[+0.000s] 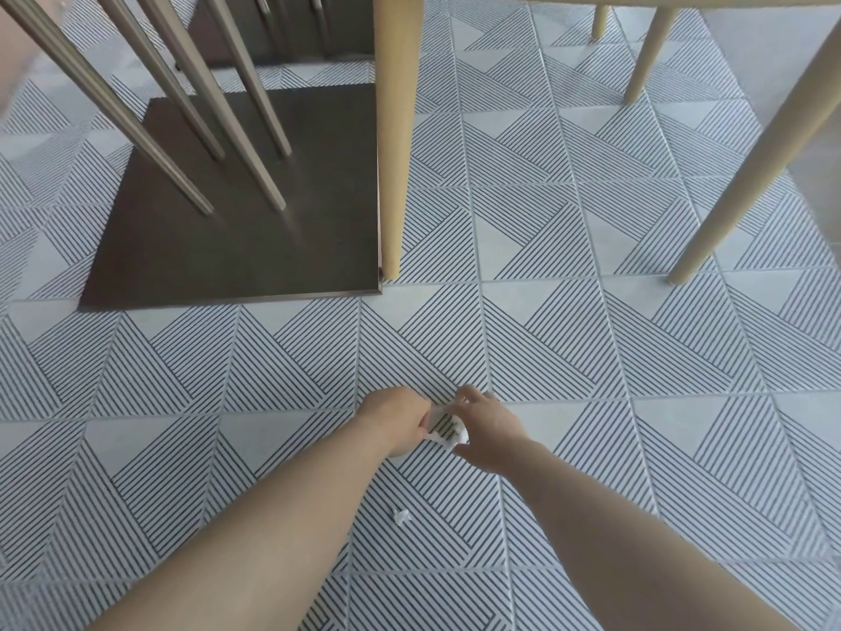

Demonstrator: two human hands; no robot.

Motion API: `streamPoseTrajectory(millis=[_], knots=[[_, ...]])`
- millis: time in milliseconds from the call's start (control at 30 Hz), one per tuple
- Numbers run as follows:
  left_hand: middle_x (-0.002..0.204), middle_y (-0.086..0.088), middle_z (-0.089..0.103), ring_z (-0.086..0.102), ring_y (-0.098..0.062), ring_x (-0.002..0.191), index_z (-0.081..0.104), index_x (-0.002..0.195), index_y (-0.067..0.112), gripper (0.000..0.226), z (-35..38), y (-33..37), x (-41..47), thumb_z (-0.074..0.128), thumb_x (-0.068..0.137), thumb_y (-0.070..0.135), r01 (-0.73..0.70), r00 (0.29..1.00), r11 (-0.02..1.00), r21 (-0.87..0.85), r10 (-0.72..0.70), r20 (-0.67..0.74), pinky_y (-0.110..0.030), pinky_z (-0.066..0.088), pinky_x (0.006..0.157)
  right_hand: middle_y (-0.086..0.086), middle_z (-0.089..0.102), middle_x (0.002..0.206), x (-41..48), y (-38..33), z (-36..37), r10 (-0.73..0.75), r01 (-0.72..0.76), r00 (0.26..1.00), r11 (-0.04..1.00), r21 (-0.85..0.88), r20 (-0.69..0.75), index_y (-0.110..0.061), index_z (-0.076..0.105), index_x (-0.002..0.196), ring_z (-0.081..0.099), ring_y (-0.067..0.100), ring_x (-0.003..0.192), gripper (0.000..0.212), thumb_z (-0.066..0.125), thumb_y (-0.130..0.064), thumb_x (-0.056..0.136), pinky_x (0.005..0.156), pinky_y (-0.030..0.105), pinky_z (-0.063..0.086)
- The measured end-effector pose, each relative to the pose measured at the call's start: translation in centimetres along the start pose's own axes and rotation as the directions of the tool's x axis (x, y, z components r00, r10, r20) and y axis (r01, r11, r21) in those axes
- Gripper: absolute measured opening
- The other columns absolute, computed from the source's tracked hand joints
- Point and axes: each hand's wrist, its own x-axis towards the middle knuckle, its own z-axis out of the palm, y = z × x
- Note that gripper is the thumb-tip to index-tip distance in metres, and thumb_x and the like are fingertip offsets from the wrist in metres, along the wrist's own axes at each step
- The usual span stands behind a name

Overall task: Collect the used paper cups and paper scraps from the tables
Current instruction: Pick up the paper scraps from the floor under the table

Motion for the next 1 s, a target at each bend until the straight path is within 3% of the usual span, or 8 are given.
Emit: streamPoseTrajectory(millis=[133, 300, 433, 533, 633, 767, 900, 1000], knots=[[0.093, 0.0, 0.065, 0.06, -0.022, 0.083, 0.062, 0.091, 0.02, 0.013, 0.2, -0.6, -0.1, 0.051, 0.089, 0.026, 0.013, 1.0, 1.0, 0.005, -0.013, 0.016, -0.032, 0.046, 0.065, 0.002, 0.048, 0.109, -0.1, -0.1, 0.3, 0.026, -0.025, 1.0, 0.999, 0.036, -0.01, -0.012, 0.064, 0.097, 0.053, 0.022, 0.096, 0.014, 0.061, -0.012, 0.084, 0.08, 0.035, 0.054], [0.094, -0.001, 0.066, 0.061, -0.022, 0.085, 0.063, 0.093, 0.019, 0.016, 0.5, -1.1, -0.3, 0.049, 0.088, 0.023, 0.025, 0.999, 1.0, -0.003, -0.024, 0.042, -0.034, 0.05, 0.07, 0.002, 0.053, 0.103, -0.2, 0.5, -0.1, 0.072, -0.068, 0.996, 0.995, 0.072, -0.046, -0.014, 0.065, 0.088, 0.058, 0.022, 0.087, 0.013, 0.054, -0.006, 0.085, 0.078, 0.036, 0.054], [0.096, 0.002, 0.064, 0.059, -0.02, 0.084, 0.062, 0.094, 0.02, 0.017, 1.1, -1.3, -0.8, 0.047, 0.09, 0.025, 0.003, 1.0, 1.0, -0.019, -0.003, 0.009, -0.034, 0.05, 0.07, 0.001, 0.051, 0.107, -0.2, 1.0, -0.8, 0.057, -0.042, 0.979, 0.996, 0.077, -0.194, -0.015, 0.063, 0.095, 0.051, 0.022, 0.099, 0.016, 0.049, -0.01, 0.089, 0.073, 0.038, 0.053], [0.095, 0.002, 0.064, 0.059, -0.02, 0.084, 0.062, 0.094, 0.021, 0.017, 1.5, -1.8, -1.3, 0.047, 0.089, 0.026, 0.026, 1.0, 1.0, -0.009, -0.026, -0.012, -0.033, 0.048, 0.069, -0.002, 0.041, 0.13, -0.2, 1.5, -1.1, 0.006, -0.006, 0.966, 1.0, -0.001, -0.259, -0.018, 0.056, 0.113, 0.04, 0.02, 0.118, 0.025, 0.052, -0.015, 0.089, 0.074, 0.036, 0.054], [0.095, 0.003, 0.065, 0.059, -0.019, 0.083, 0.061, 0.092, 0.022, 0.015, 1.8, -2.3, -1.8, 0.046, 0.089, 0.025, 0.054, 0.998, 0.998, -0.021, -0.054, -0.018, -0.033, 0.048, 0.068, -0.004, 0.026, 0.146, -0.1, 1.7, -0.9, -0.012, 0.003, 0.971, 0.999, -0.039, -0.239, -0.022, 0.048, 0.125, 0.028, 0.019, 0.132, 0.04, 0.057, -0.017, 0.086, 0.083, 0.035, 0.052], [0.092, 0.006, 0.064, 0.056, -0.015, 0.079, 0.058, 0.089, 0.025, 0.011, 2.3, -2.4, -2.6, 0.048, 0.089, 0.026, 0.093, 0.994, 0.99, -0.101, -0.099, -0.049, -0.03, 0.044, 0.063, -0.004, 0.025, 0.147, -0.6, 1.4, -0.6, -0.037, 0.026, 0.975, 0.998, -0.055, -0.217, -0.023, 0.046, 0.126, 0.027, 0.02, 0.133, 0.043, 0.057, -0.016, 0.085, 0.085, 0.038, 0.051], [0.092, 0.004, 0.064, 0.059, -0.017, 0.083, 0.06, 0.087, 0.024, 0.011, 2.8, -3.6, -3.5, 0.049, 0.088, 0.025, 0.139, 0.989, 0.984, -0.113, -0.143, -0.026, -0.033, 0.051, 0.071, 0.002, 0.028, 0.147, -1.8, 1.0, 0.9, -0.213, 0.189, 0.969, 0.965, -0.182, -0.123, -0.02, 0.044, 0.13, 0.026, 0.023, 0.134, 0.043, 0.048, -0.014, 0.088, 0.102, 0.042, 0.039], [0.092, 0.003, 0.063, 0.058, -0.018, 0.082, 0.06, 0.087, 0.023, 0.012, 3.1, -5.1, -4.0, 0.049, 0.088, 0.026, 0.183, 0.983, 0.976, -0.118, -0.186, -0.016, -0.034, 0.051, 0.072, 0.005, 0.028, 0.147, -2.8, -0.2, 2.5, -0.307, 0.302, 0.952, 0.928, -0.217, 0.011, -0.018, 0.043, 0.132, 0.028, 0.026, 0.133, 0.042, 0.044, -0.015, 0.09, 0.103, 0.046, 0.037]])
